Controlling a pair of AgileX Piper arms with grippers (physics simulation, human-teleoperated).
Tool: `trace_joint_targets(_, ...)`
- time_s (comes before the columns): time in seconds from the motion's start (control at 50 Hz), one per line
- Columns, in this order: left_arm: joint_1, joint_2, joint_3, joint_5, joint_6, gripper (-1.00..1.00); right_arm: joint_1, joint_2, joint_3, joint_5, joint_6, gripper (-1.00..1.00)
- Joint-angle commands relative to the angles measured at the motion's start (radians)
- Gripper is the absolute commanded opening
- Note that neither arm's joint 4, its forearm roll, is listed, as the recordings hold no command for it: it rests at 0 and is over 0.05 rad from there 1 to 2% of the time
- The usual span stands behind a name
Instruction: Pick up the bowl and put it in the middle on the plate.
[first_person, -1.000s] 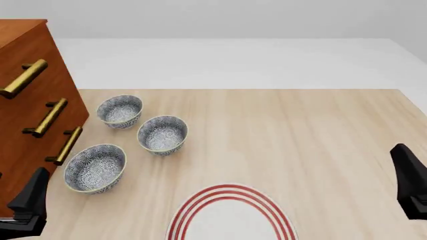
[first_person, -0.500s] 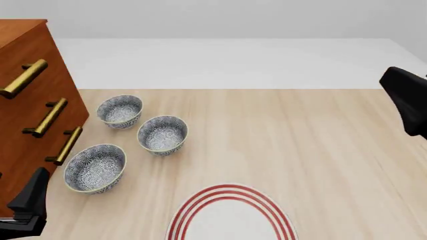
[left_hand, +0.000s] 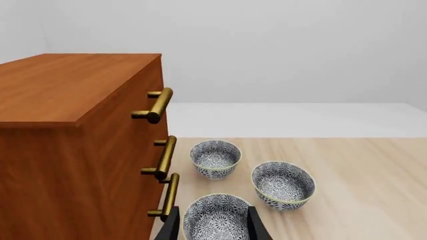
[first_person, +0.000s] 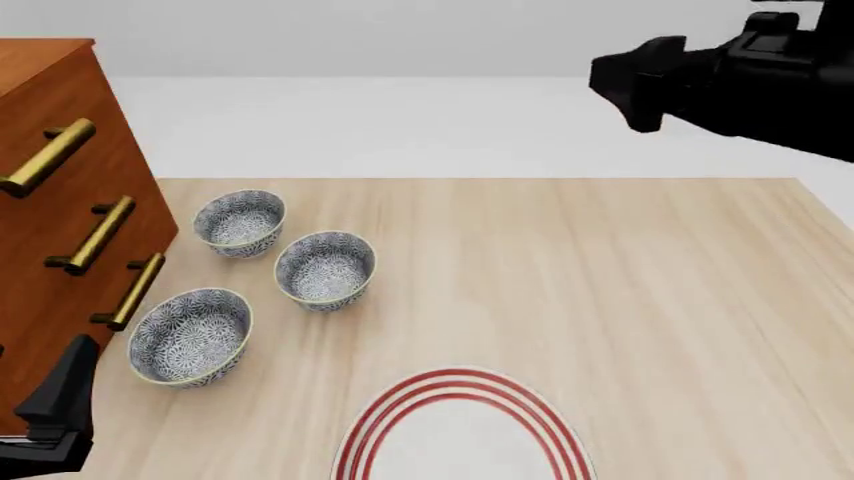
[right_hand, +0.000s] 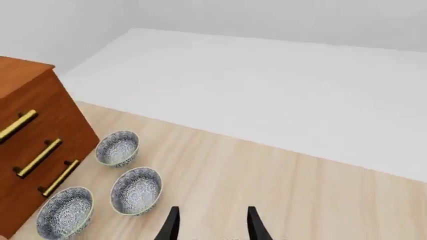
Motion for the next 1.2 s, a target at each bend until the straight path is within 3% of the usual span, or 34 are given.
trace_joint_targets(0.02, 0.0, 0.0, 0.0, 0.0, 0.0, 1.0, 0.111, 0.263, -0.179, 0.075, 0.093, 1.0)
trace_joint_targets(0.6, 0.0, 0.0, 0.0, 0.0, 0.0, 1.0, 0.185, 0.587, -0.409, 0.099, 0.167, 1.0)
trace_joint_targets(1.2, 0.0, 0.0, 0.0, 0.0, 0.0, 1.0, 0.204, 0.842, -0.583, 0.178, 0.142, 1.0)
